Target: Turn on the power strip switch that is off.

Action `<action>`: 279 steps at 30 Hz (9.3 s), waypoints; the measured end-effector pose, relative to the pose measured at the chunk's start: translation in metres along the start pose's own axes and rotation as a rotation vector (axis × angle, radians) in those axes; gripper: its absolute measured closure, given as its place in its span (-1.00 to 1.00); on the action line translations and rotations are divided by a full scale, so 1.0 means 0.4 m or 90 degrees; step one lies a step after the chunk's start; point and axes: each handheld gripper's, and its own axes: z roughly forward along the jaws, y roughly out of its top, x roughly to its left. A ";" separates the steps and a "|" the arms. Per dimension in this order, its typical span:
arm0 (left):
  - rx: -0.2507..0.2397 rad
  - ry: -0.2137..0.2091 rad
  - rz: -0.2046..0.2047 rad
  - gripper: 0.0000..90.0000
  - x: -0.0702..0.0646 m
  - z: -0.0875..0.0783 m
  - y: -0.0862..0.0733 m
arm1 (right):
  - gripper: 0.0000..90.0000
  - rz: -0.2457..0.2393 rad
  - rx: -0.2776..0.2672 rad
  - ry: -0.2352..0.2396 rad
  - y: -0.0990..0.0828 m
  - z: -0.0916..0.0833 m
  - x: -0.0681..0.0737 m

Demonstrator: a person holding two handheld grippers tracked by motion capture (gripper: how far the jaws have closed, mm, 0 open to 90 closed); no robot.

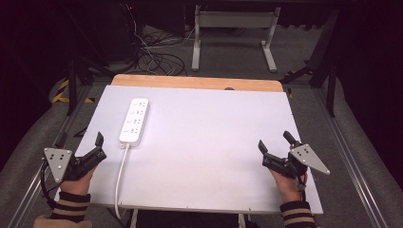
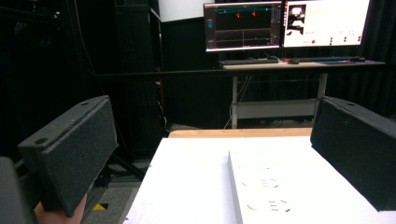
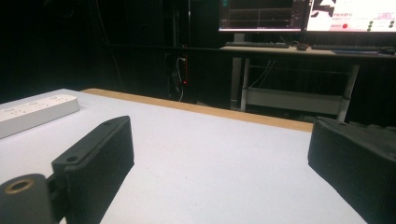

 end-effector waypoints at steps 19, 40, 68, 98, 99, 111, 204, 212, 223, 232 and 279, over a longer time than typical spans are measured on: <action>0.024 -0.046 -0.019 -0.81 -0.002 -0.007 0.016 | -0.82 -0.002 -0.001 0.003 0.001 -0.002 0.005; 0.030 -0.060 -0.009 -0.73 -0.006 -0.004 0.016 | -0.82 -0.003 -0.001 -0.001 0.001 -0.008 0.004; 0.057 -0.138 -0.013 0.74 0.018 -0.001 0.039 | -0.82 -0.005 -0.001 0.000 0.002 -0.009 0.005; 0.313 -0.220 0.153 1.00 -0.036 0.186 0.228 | -0.80 0.005 0.008 0.000 -0.002 -0.012 0.000; 0.336 -0.220 0.159 1.00 -0.038 0.201 0.228 | -0.80 0.006 0.008 0.001 -0.002 -0.013 0.000; 0.546 -0.216 0.191 1.00 -0.084 0.331 0.134 | -0.80 0.007 0.008 0.003 -0.002 -0.013 -0.001; 0.592 -0.170 0.135 1.00 -0.108 0.380 -0.053 | -0.78 -0.007 0.010 0.007 -0.001 -0.024 0.011; 0.579 -0.166 0.141 1.00 -0.108 0.375 -0.060 | -0.78 -0.004 0.009 0.005 0.000 -0.028 0.010; 0.575 -0.176 0.119 1.00 -0.097 0.375 -0.062 | -0.78 -0.002 0.011 0.005 -0.001 -0.027 0.011; 0.576 -0.179 0.115 1.00 -0.095 0.376 -0.062 | -0.78 -0.001 0.012 0.004 -0.001 -0.027 0.011; 0.521 -0.215 0.073 1.00 -0.063 0.363 -0.078 | -0.78 0.000 0.010 0.010 -0.002 -0.022 0.013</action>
